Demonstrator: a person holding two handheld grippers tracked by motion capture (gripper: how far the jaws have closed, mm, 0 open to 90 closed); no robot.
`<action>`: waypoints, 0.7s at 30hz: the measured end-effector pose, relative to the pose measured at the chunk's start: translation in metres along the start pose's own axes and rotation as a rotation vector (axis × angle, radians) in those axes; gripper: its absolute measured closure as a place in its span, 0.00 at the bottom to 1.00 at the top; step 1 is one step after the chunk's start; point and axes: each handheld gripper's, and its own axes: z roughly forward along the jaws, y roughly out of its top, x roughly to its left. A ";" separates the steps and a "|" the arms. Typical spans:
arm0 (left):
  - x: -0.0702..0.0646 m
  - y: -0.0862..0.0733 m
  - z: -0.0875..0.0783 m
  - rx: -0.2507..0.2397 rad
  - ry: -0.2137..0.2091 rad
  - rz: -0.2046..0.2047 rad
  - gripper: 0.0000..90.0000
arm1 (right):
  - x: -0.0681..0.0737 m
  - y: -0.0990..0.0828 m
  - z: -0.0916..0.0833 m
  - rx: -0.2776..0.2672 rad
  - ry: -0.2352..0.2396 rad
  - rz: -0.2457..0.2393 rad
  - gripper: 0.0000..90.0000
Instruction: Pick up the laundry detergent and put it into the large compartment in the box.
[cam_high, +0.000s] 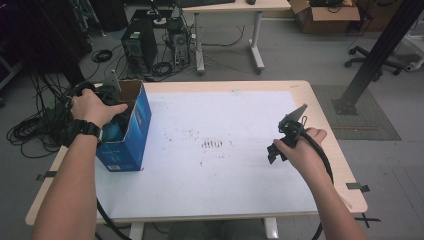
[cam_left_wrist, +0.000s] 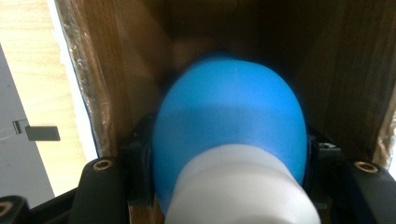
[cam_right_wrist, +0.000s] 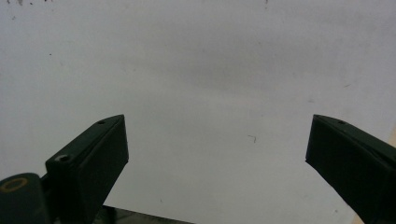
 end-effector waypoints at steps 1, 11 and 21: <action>0.000 0.000 0.000 0.001 0.000 0.005 0.42 | 0.000 0.000 0.000 -0.001 0.001 0.003 0.07; 0.000 -0.001 0.001 -0.004 -0.002 0.001 0.41 | 0.001 0.000 -0.001 0.005 0.010 0.007 0.07; -0.001 -0.004 -0.013 -0.022 0.002 0.006 0.40 | -0.001 -0.002 -0.005 -0.004 0.014 0.009 0.07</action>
